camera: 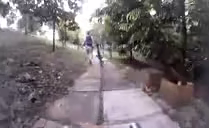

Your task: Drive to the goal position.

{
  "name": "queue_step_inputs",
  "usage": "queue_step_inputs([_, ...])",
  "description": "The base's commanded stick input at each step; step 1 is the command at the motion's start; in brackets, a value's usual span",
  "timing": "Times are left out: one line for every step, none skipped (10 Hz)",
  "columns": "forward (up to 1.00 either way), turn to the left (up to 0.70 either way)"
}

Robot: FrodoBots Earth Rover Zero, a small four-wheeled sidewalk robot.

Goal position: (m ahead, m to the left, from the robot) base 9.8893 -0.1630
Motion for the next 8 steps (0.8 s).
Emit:
queue_step_inputs([0.7,0.0])
queue_step_inputs([0.7,0.0])
queue_step_inputs([0.7,0.0])
queue_step_inputs([0.7,0.0])
queue_step_inputs([0.7,0.0])
queue_step_inputs([0.7,0.0])
queue_step_inputs([0.7,0.0])
queue_step_inputs([0.7,0.0])
